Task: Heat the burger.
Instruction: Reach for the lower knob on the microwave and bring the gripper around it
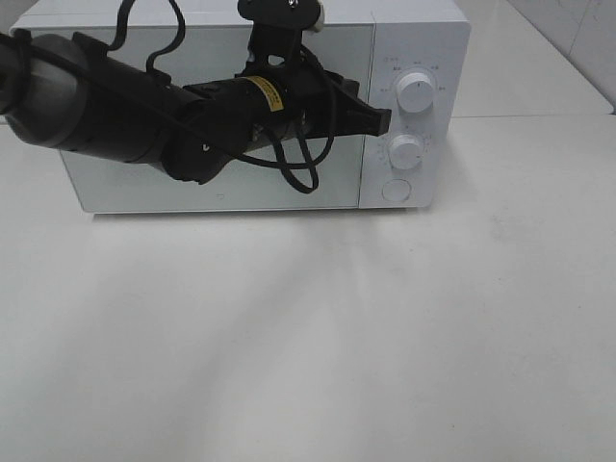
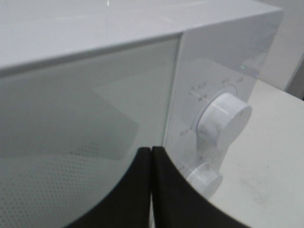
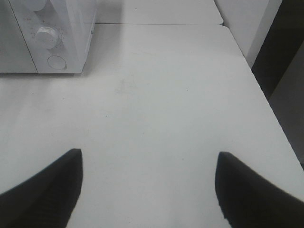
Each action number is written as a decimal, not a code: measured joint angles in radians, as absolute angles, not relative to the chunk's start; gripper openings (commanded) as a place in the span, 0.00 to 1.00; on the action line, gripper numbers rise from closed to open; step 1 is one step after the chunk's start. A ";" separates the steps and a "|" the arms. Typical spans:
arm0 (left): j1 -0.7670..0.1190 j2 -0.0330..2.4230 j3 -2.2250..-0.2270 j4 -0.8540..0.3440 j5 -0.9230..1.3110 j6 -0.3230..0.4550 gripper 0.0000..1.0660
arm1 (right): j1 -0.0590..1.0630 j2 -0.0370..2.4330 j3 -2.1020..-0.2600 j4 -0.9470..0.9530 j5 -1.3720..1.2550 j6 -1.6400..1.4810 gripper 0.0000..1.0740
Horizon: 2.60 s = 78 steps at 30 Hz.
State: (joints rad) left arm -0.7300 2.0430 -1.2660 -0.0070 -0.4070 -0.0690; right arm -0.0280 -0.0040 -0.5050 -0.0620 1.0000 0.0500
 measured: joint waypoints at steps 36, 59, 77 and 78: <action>-0.732 1.662 -1.088 -0.126 0.798 -0.078 0.94 | -0.028 -0.004 -0.505 -0.062 1.000 0.050 0.71; -0.375 1.438 -1.087 -0.119 1.112 -0.042 0.94 | -0.028 -0.004 -0.505 -0.062 1.000 0.050 0.71; -0.029 1.087 -0.825 -0.115 1.112 0.000 0.94 | -0.028 -0.004 -0.505 -0.062 1.000 0.050 0.71; -0.029 1.039 -0.787 -0.112 1.112 0.000 0.94 | -0.028 -0.004 -0.505 -0.062 1.000 0.050 0.71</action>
State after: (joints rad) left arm -0.0290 1.0390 -0.7870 -0.1120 1.1120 0.0000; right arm -0.0280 -0.0040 -0.5050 -0.0620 1.0000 0.0500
